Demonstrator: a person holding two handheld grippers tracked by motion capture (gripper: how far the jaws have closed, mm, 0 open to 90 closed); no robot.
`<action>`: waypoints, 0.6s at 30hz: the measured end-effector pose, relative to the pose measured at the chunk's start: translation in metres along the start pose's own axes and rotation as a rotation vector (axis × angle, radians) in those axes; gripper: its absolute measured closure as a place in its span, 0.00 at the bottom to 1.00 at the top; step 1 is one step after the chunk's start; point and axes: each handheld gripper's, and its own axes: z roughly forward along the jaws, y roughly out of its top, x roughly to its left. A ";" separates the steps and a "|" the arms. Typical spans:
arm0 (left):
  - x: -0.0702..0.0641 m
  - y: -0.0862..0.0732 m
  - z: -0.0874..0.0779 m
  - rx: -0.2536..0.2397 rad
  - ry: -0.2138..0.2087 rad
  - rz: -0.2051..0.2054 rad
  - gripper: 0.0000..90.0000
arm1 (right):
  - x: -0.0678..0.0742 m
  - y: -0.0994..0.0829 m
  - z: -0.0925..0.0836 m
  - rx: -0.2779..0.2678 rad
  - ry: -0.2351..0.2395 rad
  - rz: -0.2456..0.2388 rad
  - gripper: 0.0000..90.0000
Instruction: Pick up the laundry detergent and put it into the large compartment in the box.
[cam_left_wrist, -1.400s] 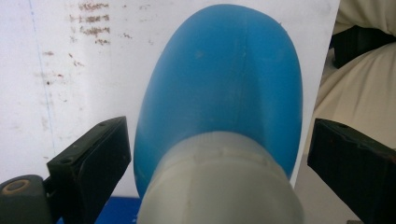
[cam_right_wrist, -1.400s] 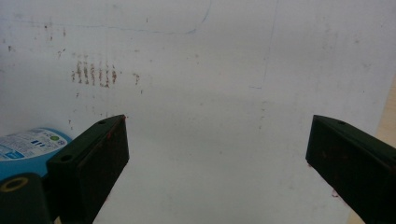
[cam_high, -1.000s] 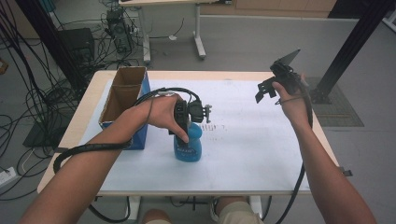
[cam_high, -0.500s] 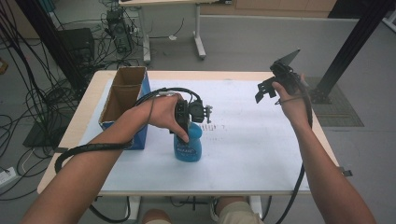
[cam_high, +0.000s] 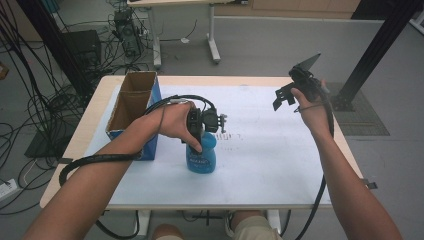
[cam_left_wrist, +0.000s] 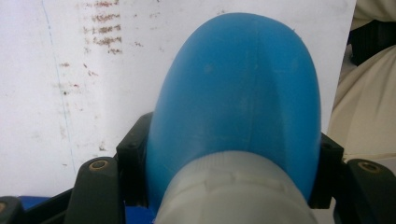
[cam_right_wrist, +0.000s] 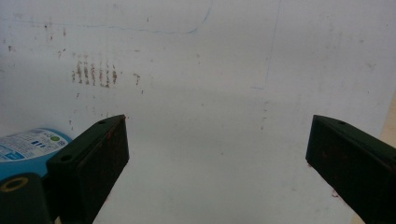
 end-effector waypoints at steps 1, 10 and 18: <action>0.000 0.000 0.000 0.001 0.000 0.002 0.40 | 0.000 0.000 0.000 0.000 0.001 0.001 0.07; -0.001 -0.001 0.000 -0.003 0.005 0.004 0.40 | 0.001 0.000 0.000 -0.004 -0.001 0.000 0.07; -0.001 0.002 0.000 0.010 0.003 0.006 0.40 | 0.001 0.000 0.000 -0.003 -0.001 -0.002 0.07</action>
